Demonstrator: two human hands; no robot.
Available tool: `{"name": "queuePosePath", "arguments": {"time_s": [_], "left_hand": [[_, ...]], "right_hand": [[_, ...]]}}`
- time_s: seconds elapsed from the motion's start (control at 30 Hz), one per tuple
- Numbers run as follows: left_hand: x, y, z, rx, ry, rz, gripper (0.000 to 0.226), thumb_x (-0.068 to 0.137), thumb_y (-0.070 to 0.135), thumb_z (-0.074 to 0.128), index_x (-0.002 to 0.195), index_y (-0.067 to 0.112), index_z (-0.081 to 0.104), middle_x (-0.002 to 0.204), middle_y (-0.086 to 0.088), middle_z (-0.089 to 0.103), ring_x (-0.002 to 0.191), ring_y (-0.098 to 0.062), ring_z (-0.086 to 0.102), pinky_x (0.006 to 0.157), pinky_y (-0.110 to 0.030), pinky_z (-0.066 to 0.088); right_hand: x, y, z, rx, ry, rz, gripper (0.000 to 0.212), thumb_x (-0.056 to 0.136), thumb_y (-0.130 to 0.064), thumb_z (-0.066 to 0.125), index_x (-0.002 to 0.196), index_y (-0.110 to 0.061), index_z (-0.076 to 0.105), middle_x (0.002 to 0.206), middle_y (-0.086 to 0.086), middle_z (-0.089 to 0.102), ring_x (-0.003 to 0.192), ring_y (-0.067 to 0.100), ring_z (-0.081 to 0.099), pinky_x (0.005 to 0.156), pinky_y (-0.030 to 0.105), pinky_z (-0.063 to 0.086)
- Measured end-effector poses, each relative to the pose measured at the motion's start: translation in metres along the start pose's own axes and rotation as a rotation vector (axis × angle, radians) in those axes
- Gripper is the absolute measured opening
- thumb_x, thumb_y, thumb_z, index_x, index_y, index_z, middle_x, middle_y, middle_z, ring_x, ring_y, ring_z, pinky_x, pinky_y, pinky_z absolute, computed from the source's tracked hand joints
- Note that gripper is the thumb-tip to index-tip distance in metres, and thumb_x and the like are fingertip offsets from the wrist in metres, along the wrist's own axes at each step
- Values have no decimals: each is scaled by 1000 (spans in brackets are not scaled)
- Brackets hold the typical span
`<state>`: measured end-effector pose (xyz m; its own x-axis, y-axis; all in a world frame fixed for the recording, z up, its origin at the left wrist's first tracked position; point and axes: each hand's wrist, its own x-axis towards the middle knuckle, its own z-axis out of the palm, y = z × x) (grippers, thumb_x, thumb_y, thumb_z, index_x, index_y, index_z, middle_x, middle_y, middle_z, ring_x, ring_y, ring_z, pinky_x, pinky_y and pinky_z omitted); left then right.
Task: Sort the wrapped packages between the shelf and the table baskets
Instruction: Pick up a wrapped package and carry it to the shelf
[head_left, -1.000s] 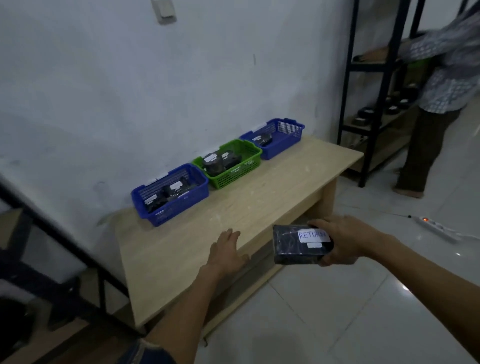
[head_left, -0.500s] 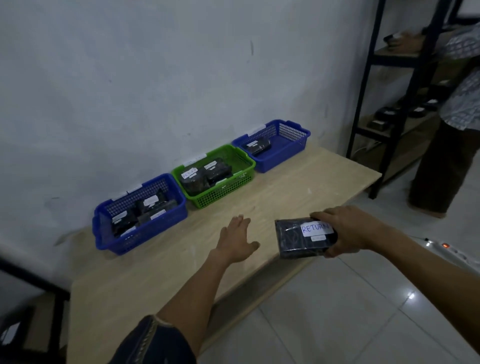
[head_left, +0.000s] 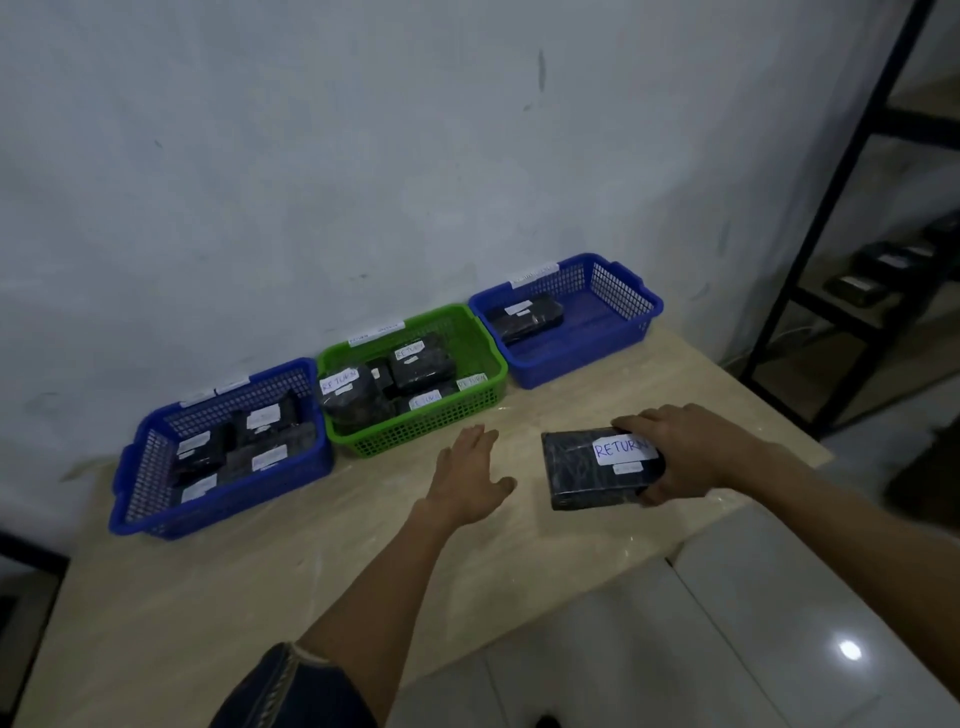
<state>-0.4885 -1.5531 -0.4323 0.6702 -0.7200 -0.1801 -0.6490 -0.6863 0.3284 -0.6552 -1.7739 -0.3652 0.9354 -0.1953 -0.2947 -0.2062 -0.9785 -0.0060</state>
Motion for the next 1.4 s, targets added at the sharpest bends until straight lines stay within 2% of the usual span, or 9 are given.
{"name": "queuePosePath", "arguments": {"time_s": [0.23,0.5,0.7,0.87,1.0,1.07,1.13,1.27,1.4], "left_hand": [[113,-6,-13,-43,60,-4,75,89,40,62,149,11,27,160,-9,16,148,-23,14,117,-39,20],[202,-9,-18,-56,81,-27,77,90,40,60,151,13,21,162,-7,6,149,-23,1,118,-52,9],[248,-12,-4,-47,86,-83,85,90,58,51,153,14,14,162,-7,-7,149,-22,-11,118,-51,-2],[275,3,13,0,125,-88,98,79,78,31,152,15,20,162,-6,-8,148,-20,-13,118,-48,-5],[306,25,27,-39,123,-106,89,87,73,37,153,16,20,162,-3,-8,147,-14,-18,117,-43,-10],[316,35,37,-86,129,-124,87,87,72,34,153,18,18,162,-1,-11,145,-12,-22,117,-42,-13],[322,42,47,-112,94,-148,89,85,75,28,154,19,15,161,0,-16,143,-11,-26,117,-41,-16],[325,45,54,-25,13,-194,87,86,77,21,153,21,14,162,-2,-12,146,-14,-21,119,-45,-10],[329,47,49,-29,-73,-206,88,83,80,23,151,24,24,162,1,5,149,-13,-6,120,-43,1]], "right_hand": [[90,59,-22,37,-6,10,96,67,-63,70,145,-30,25,133,-3,52,113,17,51,96,32,41],[177,112,-48,56,35,62,91,69,-64,69,143,-25,31,131,0,55,110,18,55,90,30,47],[250,150,-48,70,138,139,86,65,-72,65,130,-21,44,115,4,63,96,22,62,77,35,54],[308,176,-45,96,105,231,84,67,-75,62,124,-15,48,110,7,63,95,26,62,74,36,49],[346,197,-35,146,129,262,93,70,-77,57,136,-15,37,112,9,65,98,29,64,72,35,45],[360,205,-30,140,154,267,98,73,-76,54,144,-14,26,108,11,66,94,30,65,67,33,45],[372,213,-21,160,179,277,95,75,-75,52,144,-14,27,103,12,67,89,29,65,63,32,44],[392,224,-3,157,153,310,90,76,-74,52,140,-13,33,95,14,65,81,30,63,59,29,41],[407,229,15,124,129,336,95,76,-75,51,142,-11,30,103,19,63,85,32,62,61,32,44]]}}
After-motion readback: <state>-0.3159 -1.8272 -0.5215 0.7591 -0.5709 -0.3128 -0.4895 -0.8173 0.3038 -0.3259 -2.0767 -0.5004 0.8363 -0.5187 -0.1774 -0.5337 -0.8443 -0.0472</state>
